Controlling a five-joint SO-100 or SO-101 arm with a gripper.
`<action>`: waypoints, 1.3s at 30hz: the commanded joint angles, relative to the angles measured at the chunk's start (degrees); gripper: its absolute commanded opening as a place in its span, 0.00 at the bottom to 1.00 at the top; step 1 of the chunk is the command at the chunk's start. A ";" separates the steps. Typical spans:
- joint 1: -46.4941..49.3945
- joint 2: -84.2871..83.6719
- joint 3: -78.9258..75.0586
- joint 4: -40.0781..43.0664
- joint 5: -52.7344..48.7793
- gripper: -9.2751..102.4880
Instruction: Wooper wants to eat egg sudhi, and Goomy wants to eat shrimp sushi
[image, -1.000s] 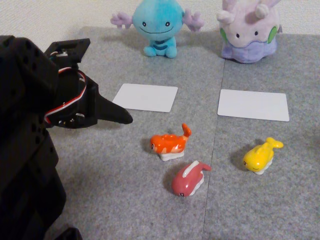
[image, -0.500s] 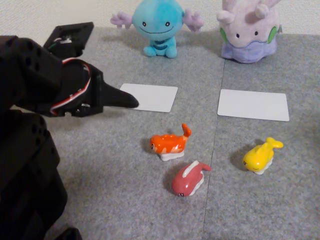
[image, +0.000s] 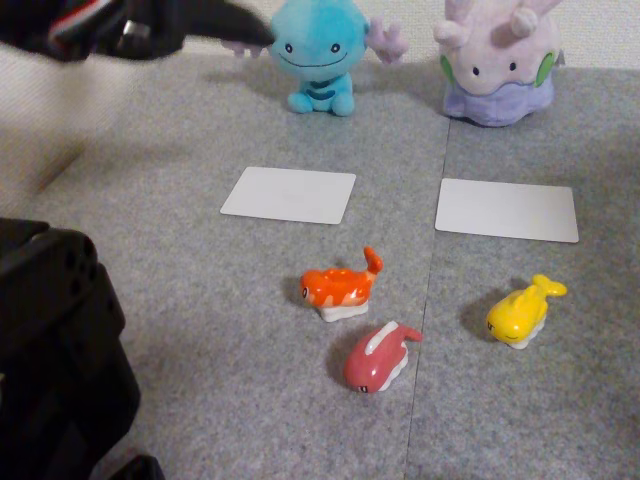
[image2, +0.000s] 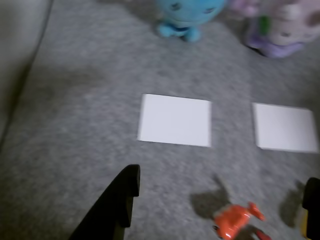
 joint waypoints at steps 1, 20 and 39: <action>8.44 -7.91 -7.21 0.44 -0.26 0.42; 33.57 -52.82 -34.89 10.55 -12.13 0.42; 45.26 -76.29 -35.07 0.26 -16.96 0.42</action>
